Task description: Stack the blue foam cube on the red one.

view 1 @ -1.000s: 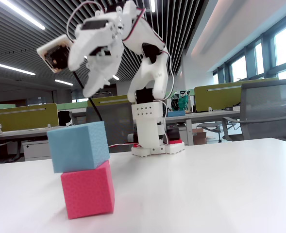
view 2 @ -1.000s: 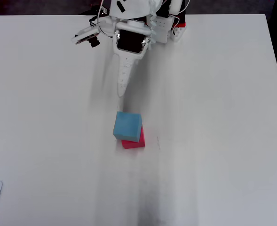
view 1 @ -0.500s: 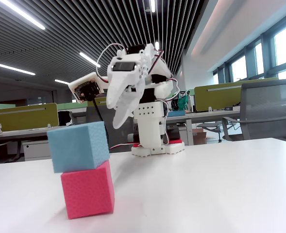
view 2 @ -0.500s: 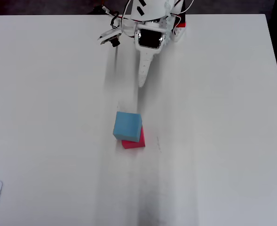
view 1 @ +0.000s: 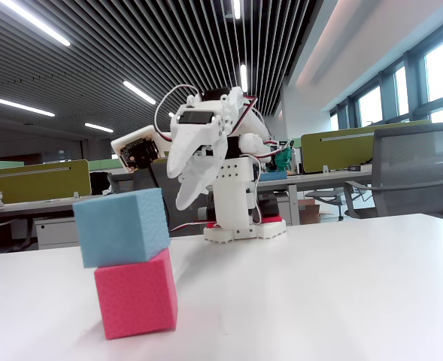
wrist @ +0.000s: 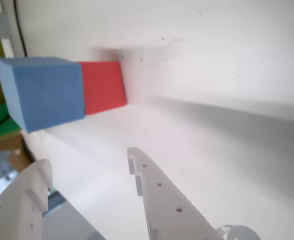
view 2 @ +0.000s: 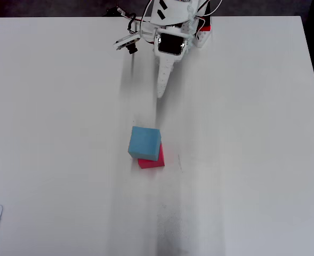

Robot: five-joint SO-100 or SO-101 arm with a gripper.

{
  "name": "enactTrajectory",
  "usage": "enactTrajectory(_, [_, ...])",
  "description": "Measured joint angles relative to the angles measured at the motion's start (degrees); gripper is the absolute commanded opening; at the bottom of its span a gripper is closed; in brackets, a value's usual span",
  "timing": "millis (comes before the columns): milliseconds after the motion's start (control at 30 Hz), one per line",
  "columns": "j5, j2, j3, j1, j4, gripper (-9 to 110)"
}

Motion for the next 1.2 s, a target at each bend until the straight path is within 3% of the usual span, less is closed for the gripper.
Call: enactTrajectory(1200, [0.00,0.00,0.00,0.88,0.00,24])
